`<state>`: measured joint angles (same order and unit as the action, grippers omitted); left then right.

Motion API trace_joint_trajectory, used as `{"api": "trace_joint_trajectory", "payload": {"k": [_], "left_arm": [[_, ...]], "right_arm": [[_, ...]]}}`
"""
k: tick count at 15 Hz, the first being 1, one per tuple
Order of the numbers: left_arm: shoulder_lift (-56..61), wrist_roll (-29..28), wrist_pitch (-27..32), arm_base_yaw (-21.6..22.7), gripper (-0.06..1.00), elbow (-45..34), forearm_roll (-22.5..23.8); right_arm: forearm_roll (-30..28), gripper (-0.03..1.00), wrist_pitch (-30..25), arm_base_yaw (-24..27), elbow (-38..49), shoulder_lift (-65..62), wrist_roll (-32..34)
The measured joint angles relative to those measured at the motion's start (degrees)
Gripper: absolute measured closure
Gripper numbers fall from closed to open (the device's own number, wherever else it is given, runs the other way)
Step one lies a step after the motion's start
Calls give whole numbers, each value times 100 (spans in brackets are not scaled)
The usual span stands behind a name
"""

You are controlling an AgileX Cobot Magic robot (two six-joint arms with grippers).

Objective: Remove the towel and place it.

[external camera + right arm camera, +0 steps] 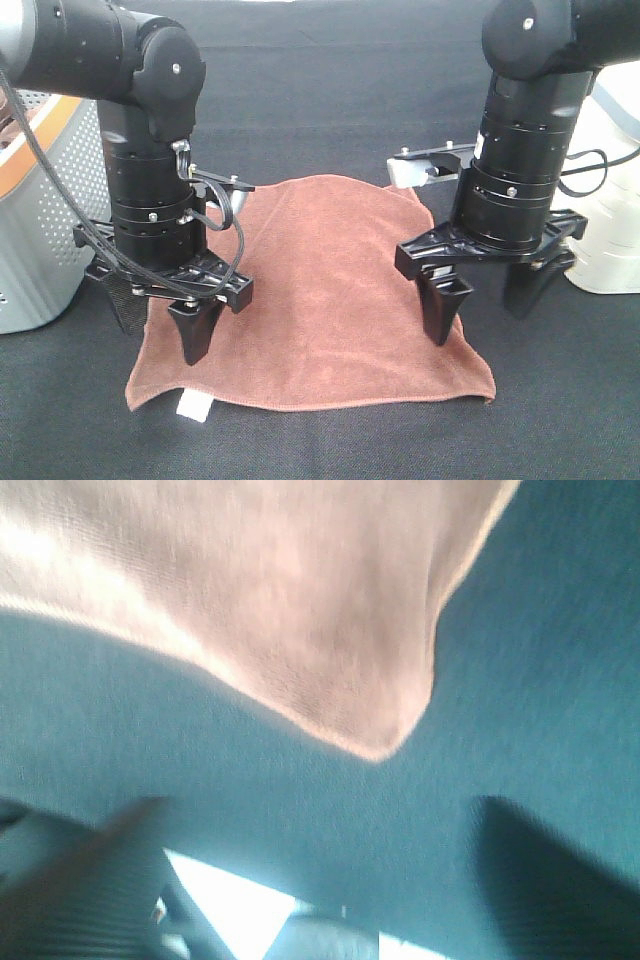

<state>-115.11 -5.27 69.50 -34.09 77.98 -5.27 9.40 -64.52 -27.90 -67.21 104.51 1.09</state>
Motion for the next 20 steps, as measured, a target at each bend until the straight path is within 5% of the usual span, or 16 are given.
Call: {"api": "trace_joint_trajectory", "payload": {"k": [6, 15, 20], "left_arm": [[688, 6, 6, 0, 26, -17, 23], [4366, -281, 34, 0, 26, -17, 1049], [5924, -441, 29, 0, 26, -642, 1301]], "right_arm": [[0, 8, -178, 0, 0, -435, 0], [155, 8, -476, 0, 29, -3174, -109], [-11, 8, -504, 0, 865, -4922, -109]]}}
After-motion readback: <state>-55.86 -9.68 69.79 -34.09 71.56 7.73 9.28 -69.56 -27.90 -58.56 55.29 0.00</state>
